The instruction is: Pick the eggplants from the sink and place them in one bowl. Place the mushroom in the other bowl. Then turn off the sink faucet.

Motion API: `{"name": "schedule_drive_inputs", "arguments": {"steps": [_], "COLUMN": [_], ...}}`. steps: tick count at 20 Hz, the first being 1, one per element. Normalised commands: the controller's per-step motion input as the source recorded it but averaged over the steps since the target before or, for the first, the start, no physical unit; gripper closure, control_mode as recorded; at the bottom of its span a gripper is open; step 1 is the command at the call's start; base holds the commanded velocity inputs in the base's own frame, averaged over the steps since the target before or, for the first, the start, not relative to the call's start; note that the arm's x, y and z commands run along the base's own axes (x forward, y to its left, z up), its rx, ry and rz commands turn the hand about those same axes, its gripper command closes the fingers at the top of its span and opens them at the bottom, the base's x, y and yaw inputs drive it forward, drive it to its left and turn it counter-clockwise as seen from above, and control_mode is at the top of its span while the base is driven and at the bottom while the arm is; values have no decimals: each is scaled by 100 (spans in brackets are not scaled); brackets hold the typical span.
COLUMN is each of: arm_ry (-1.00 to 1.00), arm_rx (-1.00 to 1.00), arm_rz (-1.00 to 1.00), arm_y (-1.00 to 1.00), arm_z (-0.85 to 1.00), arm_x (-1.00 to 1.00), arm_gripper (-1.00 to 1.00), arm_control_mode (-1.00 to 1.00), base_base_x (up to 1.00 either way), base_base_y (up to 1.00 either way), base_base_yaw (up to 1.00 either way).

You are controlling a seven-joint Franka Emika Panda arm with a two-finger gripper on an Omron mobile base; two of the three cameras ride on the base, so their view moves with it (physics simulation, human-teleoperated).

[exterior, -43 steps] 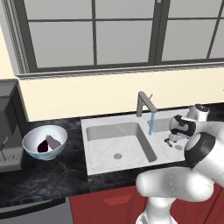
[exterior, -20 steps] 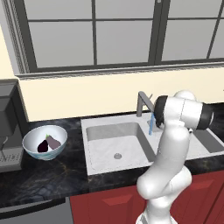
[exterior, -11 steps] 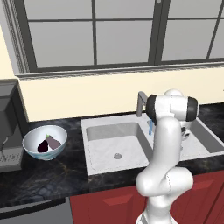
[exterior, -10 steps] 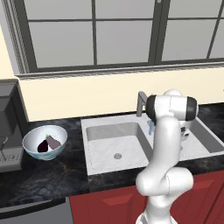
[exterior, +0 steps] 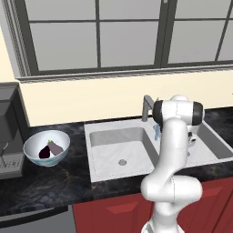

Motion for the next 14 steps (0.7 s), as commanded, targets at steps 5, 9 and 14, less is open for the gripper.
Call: {"name": "schedule_drive_inputs", "arguments": {"steps": [5, 9, 14], "arm_ry": [3, 1, 2], "arm_rx": [-1, -4, -1], "arm_rz": [0, 0, 0], "arm_y": [2, 9, 6], "arm_z": [-16, -28, -9], "arm_x": [22, 0, -5], "arm_gripper": [100, 100, 100], "arm_control_mode": [-100, -100, -100], "base_base_x": [0, 0, 0], "base_base_y": [0, 0, 0], "base_base_yaw": [0, 0, 0]}}
